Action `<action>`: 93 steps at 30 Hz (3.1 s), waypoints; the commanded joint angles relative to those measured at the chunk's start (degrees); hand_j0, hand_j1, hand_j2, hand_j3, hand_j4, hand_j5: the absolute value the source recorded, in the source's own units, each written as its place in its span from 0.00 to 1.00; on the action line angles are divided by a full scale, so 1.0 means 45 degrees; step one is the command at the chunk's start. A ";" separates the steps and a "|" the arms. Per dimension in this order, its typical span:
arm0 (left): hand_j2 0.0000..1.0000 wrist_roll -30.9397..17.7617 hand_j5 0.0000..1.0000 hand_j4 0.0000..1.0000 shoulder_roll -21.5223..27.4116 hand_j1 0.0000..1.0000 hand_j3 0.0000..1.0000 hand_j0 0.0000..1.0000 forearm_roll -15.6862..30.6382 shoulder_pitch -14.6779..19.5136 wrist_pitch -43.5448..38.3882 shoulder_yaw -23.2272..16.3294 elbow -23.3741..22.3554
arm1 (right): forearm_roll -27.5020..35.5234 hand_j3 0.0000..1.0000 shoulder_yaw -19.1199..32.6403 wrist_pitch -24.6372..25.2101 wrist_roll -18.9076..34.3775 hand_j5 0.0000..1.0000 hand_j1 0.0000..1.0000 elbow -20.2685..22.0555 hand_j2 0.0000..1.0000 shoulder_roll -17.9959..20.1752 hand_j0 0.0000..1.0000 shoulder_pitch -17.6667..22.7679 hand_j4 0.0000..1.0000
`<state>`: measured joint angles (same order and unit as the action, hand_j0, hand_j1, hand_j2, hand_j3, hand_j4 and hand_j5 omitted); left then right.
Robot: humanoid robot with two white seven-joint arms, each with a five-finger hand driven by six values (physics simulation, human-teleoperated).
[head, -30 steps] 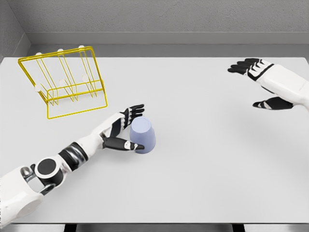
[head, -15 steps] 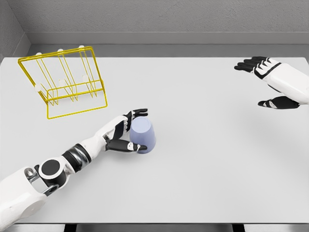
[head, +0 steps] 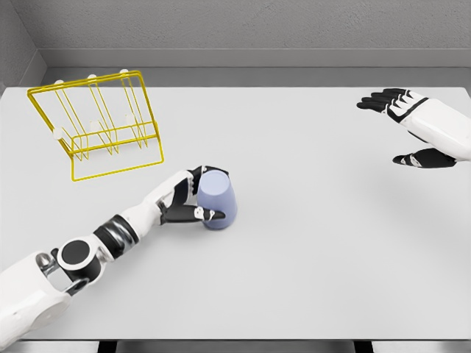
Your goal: Place the cup on the cup holder with both arms
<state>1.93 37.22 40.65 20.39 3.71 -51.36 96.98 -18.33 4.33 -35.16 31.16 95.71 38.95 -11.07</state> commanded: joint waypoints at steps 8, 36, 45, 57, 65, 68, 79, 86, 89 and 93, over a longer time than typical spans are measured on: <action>0.65 0.0020 0.65 0.65 0.0576 0.65 0.65 0.65 0.0069 -0.0039 0.0016 0.1023 0.0891 | 0.0108 1.00 0.0014 0.0035 -0.0010 1.00 1.00 0.0060 1.00 0.0016 1.00 0.0039 1.00; 0.66 0.0079 0.66 0.66 0.3526 0.66 0.66 0.66 0.0440 0.1035 0.1715 0.1765 0.1360 | 0.0089 1.00 0.0014 0.0035 -0.0010 1.00 1.00 0.0059 1.00 0.0016 1.00 0.0039 1.00; 0.66 0.0098 0.66 0.66 0.4150 0.66 0.66 0.66 0.0811 0.1094 0.2047 0.2156 0.1360 | 0.0089 1.00 0.0190 0.0035 -0.0010 1.00 1.00 0.0060 1.00 0.0016 1.00 0.0137 1.00; 0.66 0.0098 0.66 0.66 0.4619 0.66 0.66 0.66 0.1006 0.1328 0.2536 0.2352 0.1360 | 0.0108 1.00 0.0190 0.0035 -0.0010 1.00 1.00 0.0079 1.00 0.0016 1.00 0.0137 1.00; 0.66 0.0098 0.66 0.66 0.4971 0.66 0.66 0.66 0.1338 0.1367 0.2907 0.2410 0.1282 | 0.0089 1.00 0.0268 0.0035 -0.0010 1.00 1.00 0.0079 1.00 -0.0004 1.00 0.0156 1.00; 0.66 0.0098 0.66 0.66 0.4971 0.66 0.66 0.66 0.1475 0.1387 0.2868 0.2430 0.1009 | 0.0089 1.00 0.0268 0.0035 -0.0010 1.00 1.00 0.0079 1.00 -0.0004 1.00 0.0156 1.00; 0.66 0.0118 0.66 0.66 0.4795 0.66 0.66 0.66 0.1495 0.1543 0.2751 0.2410 0.0208 | 0.0089 1.00 0.0268 0.0035 -0.0010 1.00 1.00 0.0099 1.00 -0.0004 1.00 0.0156 1.00; 0.66 0.0118 0.66 0.66 0.4620 0.66 0.66 0.66 0.1495 0.1738 0.2731 0.2371 0.0188 | 0.0108 1.00 0.0268 0.0035 -0.0010 1.00 1.00 0.0196 1.00 -0.0004 1.00 0.0156 1.00; 0.66 0.0118 0.66 0.66 0.4483 0.66 0.66 0.66 0.1495 0.1797 0.2711 0.2332 -0.0085 | 0.0108 1.00 0.0248 0.0035 -0.0010 1.00 1.00 0.0196 1.00 -0.0023 1.00 0.0156 1.00; 0.66 0.0118 0.66 0.66 0.4327 0.66 0.66 0.66 0.1475 0.1914 0.2692 0.2274 -0.0281 | 0.0108 1.00 0.0268 0.0035 -0.0010 1.00 1.00 0.0196 1.00 -0.0004 1.00 0.0156 1.00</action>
<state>2.45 56.91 47.27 29.35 15.68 -41.02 96.17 -18.24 5.47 -35.16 31.15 96.57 38.89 -10.37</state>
